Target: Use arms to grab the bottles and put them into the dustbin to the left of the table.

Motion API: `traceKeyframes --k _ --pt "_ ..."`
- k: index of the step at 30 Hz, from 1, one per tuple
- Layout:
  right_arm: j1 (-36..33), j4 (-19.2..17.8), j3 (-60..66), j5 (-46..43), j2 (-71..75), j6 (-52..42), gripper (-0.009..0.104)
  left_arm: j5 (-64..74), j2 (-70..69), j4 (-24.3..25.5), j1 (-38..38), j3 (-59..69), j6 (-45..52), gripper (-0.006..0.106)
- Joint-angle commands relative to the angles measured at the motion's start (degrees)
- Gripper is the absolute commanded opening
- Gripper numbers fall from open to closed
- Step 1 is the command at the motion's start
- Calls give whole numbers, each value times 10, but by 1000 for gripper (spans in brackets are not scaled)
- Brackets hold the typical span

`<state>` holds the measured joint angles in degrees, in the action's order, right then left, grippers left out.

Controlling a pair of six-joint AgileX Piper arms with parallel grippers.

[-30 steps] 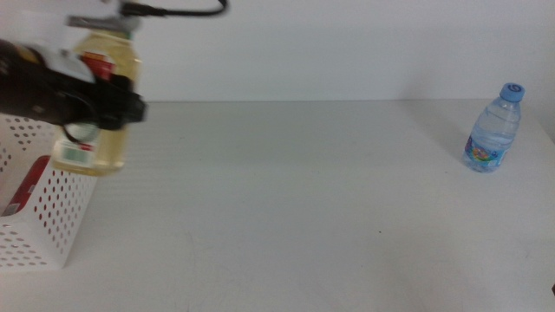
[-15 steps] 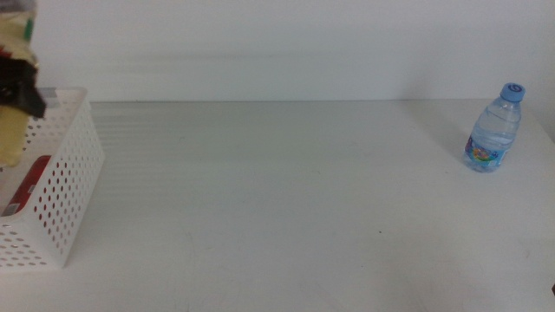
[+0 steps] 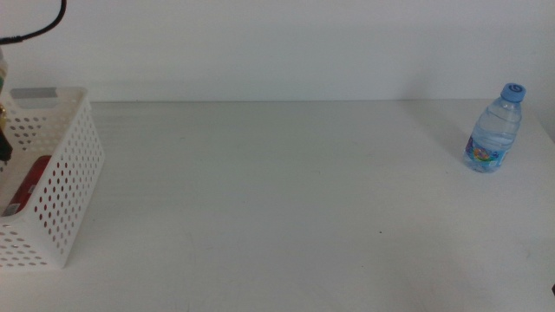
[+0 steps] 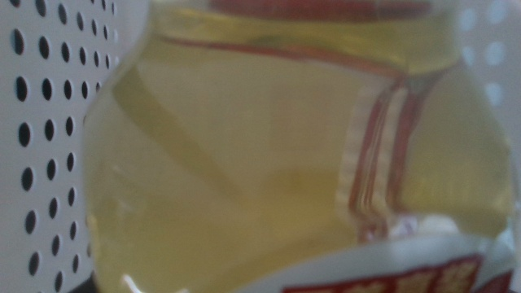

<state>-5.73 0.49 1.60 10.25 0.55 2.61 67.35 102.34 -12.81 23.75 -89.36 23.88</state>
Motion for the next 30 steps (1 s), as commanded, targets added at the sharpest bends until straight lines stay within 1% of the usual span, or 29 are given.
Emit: traceKeyframes --k 1,4,15,17,19,22,24,25,29,30 --pt "3 -5 -5 -44 16 -6 73 -19 -23 -23 4 -25 6 -5" --pt "3 -5 -5 -44 16 -6 73 -19 -7 -9 4 -25 6 -5" --pt "3 -5 -5 -44 16 -6 73 -37 49 6 4 -25 6 -5" --pt "3 -5 -5 -44 16 -6 73 -36 58 6 4 -25 5 -4" --pt "3 -5 -5 -44 16 -6 73 -36 66 6 4 -25 5 0" --pt "3 -5 -5 -44 16 -6 73 -36 73 6 4 -25 3 11" --pt "3 -5 -5 -44 16 -6 73 -39 78 5 4 -25 3 24" --pt "3 -5 -5 -44 16 -6 73 -43 79 3 4 -25 3 40" --pt "3 -5 -5 -44 16 -6 73 -46 80 -4 4 -25 3 75" --pt "3 -5 -5 -44 16 -6 73 -46 80 -6 4 -25 3 81"
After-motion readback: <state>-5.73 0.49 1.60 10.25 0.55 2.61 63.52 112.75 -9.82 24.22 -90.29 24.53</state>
